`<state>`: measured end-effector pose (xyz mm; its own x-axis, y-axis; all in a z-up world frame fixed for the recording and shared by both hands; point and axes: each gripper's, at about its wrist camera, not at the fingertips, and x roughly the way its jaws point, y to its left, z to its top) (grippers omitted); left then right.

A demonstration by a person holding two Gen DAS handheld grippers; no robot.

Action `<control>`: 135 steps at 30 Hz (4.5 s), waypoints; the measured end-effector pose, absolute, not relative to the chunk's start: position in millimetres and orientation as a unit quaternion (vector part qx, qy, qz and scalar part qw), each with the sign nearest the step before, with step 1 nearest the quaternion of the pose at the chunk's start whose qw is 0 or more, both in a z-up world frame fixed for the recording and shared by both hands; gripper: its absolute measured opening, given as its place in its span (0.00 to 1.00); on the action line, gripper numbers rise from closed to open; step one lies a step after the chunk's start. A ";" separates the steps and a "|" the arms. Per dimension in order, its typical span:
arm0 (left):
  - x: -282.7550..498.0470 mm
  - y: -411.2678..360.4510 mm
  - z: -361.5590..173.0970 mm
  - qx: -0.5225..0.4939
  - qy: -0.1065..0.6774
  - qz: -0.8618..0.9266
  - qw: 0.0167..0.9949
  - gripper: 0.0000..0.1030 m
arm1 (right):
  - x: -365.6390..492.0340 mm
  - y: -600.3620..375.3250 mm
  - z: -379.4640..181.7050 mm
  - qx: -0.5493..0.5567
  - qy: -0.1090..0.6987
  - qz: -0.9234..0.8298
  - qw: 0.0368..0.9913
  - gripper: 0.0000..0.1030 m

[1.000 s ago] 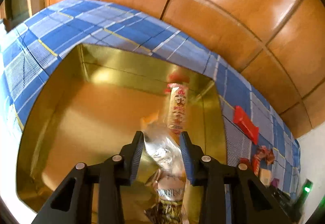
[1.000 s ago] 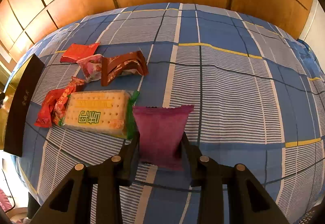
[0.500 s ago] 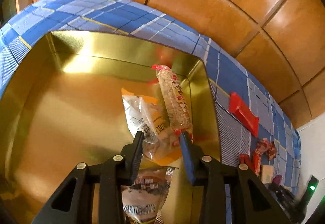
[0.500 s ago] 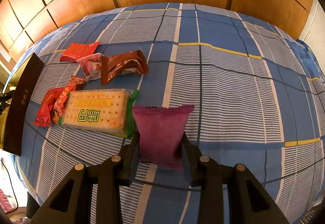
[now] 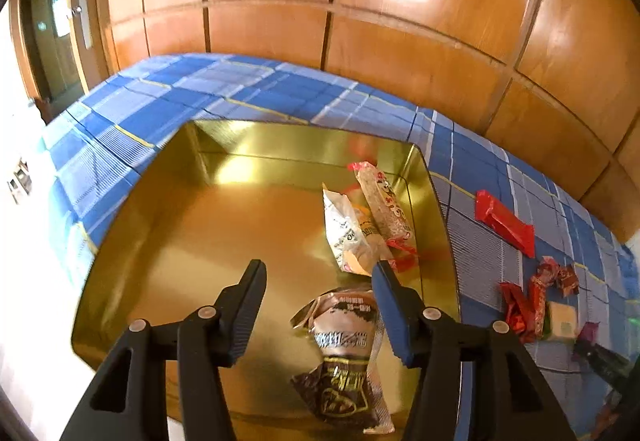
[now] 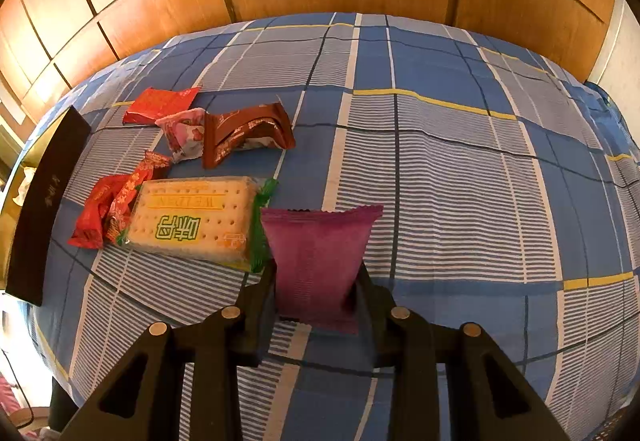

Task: Organize snacks
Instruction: 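Lower the clear pastry bag into the gold tray and open the left gripper, then carry the pink pouch into the gold tray and release it with the right gripper, then move both grippers away from the tray over the remaining snacks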

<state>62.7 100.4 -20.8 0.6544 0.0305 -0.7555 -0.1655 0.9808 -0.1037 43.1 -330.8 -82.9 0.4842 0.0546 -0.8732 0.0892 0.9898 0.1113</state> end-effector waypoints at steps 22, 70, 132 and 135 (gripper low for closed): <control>32.7 91.6 -20.1 -0.056 0.398 0.059 0.914 0.61 | 20.0 -315.0 -62.9 0.088 0.481 0.011 0.872 0.32; 17.0 134.1 -27.6 -0.076 0.398 0.107 0.908 0.61 | 35.7 -76.5 -19.0 -0.008 0.441 0.294 0.848 0.41; 18.5 14.5 -9.5 0.051 0.388 -0.036 0.919 0.61 | 50.4 -305.4 0.3 0.045 0.418 0.029 0.907 0.41; 21.0 4.8 -10.2 0.056 0.392 -0.049 0.917 0.61 | 53.9 -323.9 2.9 0.044 0.417 0.015 0.908 0.41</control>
<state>21.0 4.8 -10.2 0.6881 -0.0467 -0.7241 0.1347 0.9888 0.0642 53.9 -323.9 2.9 0.6510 0.0635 -0.7564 0.0092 0.9958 0.0915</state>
